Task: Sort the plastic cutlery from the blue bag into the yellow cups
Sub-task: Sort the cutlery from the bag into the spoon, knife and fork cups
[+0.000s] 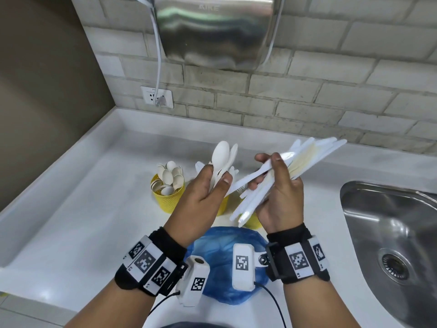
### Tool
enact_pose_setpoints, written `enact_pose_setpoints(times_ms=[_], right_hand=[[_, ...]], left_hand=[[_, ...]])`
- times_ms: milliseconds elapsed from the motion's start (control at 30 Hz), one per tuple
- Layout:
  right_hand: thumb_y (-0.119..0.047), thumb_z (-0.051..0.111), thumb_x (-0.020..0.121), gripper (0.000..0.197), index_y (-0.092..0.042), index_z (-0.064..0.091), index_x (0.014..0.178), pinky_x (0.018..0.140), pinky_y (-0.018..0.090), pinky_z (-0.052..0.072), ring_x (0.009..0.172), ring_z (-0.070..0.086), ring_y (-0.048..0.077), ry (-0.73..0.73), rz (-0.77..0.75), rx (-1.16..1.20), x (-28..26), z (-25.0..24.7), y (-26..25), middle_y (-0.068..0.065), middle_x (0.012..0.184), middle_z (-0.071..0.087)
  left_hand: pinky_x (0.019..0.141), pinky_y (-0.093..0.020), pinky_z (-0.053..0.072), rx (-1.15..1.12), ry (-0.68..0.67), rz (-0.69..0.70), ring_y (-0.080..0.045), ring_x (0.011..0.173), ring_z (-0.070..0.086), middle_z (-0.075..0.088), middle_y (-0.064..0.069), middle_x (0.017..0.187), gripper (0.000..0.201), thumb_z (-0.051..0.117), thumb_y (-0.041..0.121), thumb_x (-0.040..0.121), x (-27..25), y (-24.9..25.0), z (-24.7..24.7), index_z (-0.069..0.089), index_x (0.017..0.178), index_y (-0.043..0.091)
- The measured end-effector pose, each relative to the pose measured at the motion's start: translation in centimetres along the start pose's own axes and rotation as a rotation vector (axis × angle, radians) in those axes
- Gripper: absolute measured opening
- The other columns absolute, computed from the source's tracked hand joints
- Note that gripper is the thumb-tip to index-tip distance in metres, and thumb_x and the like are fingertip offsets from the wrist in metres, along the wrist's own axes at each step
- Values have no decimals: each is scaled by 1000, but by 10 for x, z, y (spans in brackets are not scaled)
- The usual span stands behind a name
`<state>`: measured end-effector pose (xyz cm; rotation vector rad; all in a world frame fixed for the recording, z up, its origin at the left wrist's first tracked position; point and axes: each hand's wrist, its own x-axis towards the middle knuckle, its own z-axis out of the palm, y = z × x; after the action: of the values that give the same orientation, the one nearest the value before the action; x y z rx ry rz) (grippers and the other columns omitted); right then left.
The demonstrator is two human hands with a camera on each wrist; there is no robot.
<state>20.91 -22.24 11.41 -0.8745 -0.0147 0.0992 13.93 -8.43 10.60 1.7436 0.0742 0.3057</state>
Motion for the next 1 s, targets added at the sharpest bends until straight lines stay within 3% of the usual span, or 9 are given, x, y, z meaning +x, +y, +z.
enact_pose_setpoints(times_ms=[67, 133, 267, 400, 500, 633, 700, 800, 1000], right_hand=[[-21, 56, 104, 20, -7, 64, 91, 62, 32, 55, 68, 64, 21, 45, -13, 67, 3, -3, -3, 9, 81, 72], [-18, 53, 106, 27, -12, 65, 82, 64, 34, 58, 75, 70, 26, 52, -46, 95, 5, -1, -6, 8, 75, 71], [-8, 58, 103, 19, -14, 56, 85, 62, 38, 52, 52, 56, 25, 47, -243, 36, 6, 10, -9, 7, 61, 55], [-2, 66, 97, 39, -30, 60, 71, 58, 36, 50, 50, 54, 25, -39, -487, -248, -3, 21, -10, -1, 57, 57], [-13, 77, 91, 25, -24, 61, 75, 64, 39, 54, 61, 63, 28, -70, -542, -424, -12, 27, -2, 5, 66, 63], [-13, 81, 85, 18, -19, 66, 94, 73, 28, 58, 74, 72, 16, -175, -507, -517, -22, 27, 20, 0, 78, 71], [-12, 82, 83, 21, -15, 69, 100, 77, 23, 57, 81, 73, 8, -202, -427, -536, -23, 23, 33, -11, 84, 74], [-10, 81, 86, 17, -4, 74, 100, 77, 19, 56, 83, 73, 2, -269, -322, -610, -21, 16, 44, -16, 86, 76], [-22, 79, 86, 16, -17, 72, 100, 82, 31, 60, 88, 74, 10, -240, -387, -540, -23, 17, 38, -12, 89, 76]], left_hand=[[53, -20, 34, -40, 40, -61, -8, 56, 37, 40, 14, 60, 27, 53, 32, 106, 0, -3, -1, 47, 80, 26], [49, -25, 27, -148, 85, -186, -12, 53, 31, 34, 7, 62, 31, 54, 33, 106, 2, -6, -1, 51, 75, 30], [49, -27, 15, -366, 71, -403, -12, 52, 23, 30, 3, 67, 33, 54, 33, 105, 6, -12, -1, 46, 74, 27], [46, -26, 42, -483, 36, -542, -16, 54, 48, 49, -3, 72, 26, 52, 34, 105, 9, -18, 1, 49, 86, 17], [82, -42, 62, -693, -39, -629, -32, 84, 72, 65, -15, 89, 27, 54, 35, 104, 11, -19, 2, 54, 92, 10], [118, -49, 39, -907, -151, -620, -38, 136, 52, 50, -26, 149, 41, 60, 38, 98, 15, -16, 0, 56, 128, 10], [114, -45, 42, -958, -168, -579, -31, 130, 60, 61, -19, 142, 46, 53, 34, 97, 16, -15, 2, 63, 135, 11], [95, -38, 59, -1012, -160, -515, -27, 110, 72, 72, -17, 122, 42, 46, 30, 95, 14, -12, 6, 77, 116, 10], [119, -47, 38, -974, -158, -571, -31, 132, 59, 64, -16, 138, 47, 48, 32, 98, 15, -20, 1, 65, 137, 13]])
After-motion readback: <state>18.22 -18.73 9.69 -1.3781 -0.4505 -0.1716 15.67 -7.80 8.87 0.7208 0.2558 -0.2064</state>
